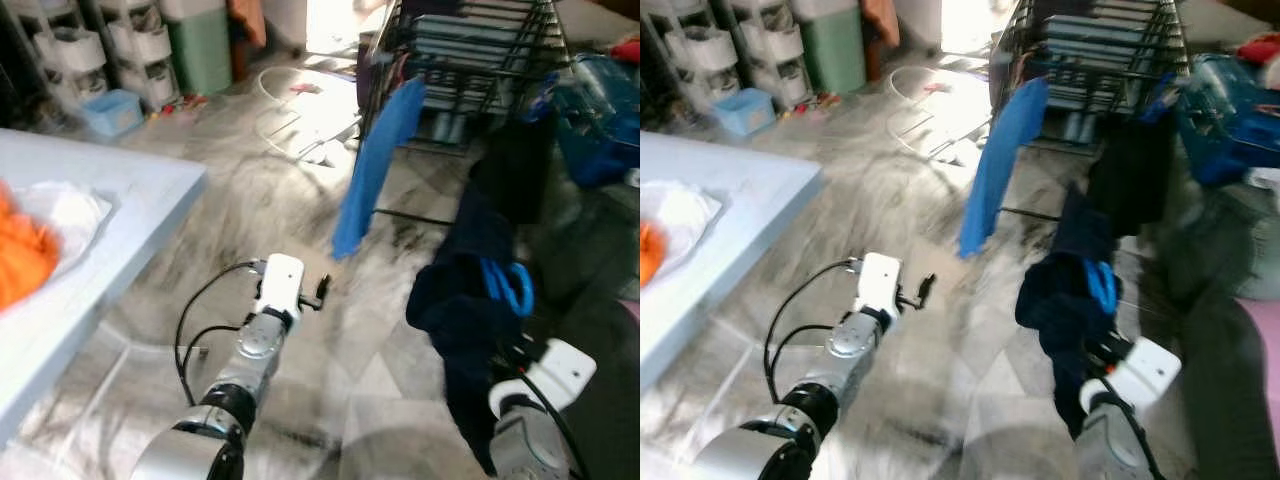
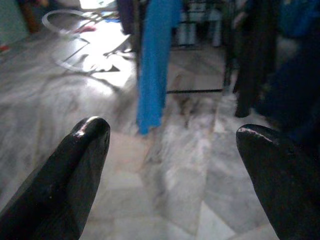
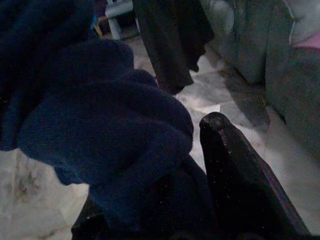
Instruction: Hang hanger
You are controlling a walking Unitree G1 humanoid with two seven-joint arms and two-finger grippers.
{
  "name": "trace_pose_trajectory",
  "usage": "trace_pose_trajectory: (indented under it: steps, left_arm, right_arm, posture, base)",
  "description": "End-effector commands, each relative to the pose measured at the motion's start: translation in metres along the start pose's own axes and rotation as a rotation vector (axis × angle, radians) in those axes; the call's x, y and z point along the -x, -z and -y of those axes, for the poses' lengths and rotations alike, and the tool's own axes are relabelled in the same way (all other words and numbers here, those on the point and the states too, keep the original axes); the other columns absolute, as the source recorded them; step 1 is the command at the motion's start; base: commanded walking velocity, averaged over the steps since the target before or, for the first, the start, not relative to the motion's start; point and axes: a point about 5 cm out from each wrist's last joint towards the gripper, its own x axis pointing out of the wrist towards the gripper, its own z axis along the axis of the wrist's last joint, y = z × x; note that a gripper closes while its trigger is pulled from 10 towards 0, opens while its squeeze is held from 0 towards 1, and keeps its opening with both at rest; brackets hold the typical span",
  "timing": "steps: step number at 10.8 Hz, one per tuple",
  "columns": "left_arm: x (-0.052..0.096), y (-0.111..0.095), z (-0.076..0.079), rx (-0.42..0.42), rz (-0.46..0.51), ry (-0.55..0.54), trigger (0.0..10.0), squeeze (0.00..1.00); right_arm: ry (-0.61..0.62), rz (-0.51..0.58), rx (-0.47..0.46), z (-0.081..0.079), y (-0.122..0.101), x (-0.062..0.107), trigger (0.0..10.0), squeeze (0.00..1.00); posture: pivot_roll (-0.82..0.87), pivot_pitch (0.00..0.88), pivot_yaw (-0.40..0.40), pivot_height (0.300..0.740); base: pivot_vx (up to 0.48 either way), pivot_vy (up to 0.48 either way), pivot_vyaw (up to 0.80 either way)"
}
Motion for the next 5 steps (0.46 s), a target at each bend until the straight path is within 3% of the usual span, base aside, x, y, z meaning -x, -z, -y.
trace_pose_trajectory:
  steps: [1, 3, 5]
  left_arm:
    - [-0.0047, -0.0079, 0.0102, -0.005, 0.018, 0.045, 10.0, 0.0]
    - [-0.0037, -0.0068, 0.0078, -0.011, 0.02, 0.035, 10.0, 0.0]
    - [-0.0026, -0.0055, 0.0028, -0.008, 0.017, 0.01, 10.0, 0.0]
  right_arm:
    - [0.013, 0.024, -0.04, -0.0052, -0.0022, 0.0032, 10.0, 0.0]
    - [0.01, 0.023, -0.03, -0.0049, -0.0018, 0.0022, 10.0, 0.0]
    - [0.004, 0.024, -0.018, -0.0043, -0.0039, 0.0, 10.0, 0.0]
  posture:
    - [0.0, 0.03, -0.036, 0.74]
    - [0.01, 0.032, -0.046, 0.74]
    - [0.02, 0.031, -0.061, 0.74]
  base:
    - [0.48, 0.0, -0.8]
    - [0.48, 0.0, -0.8]
    - [0.48, 0.0, -0.41]
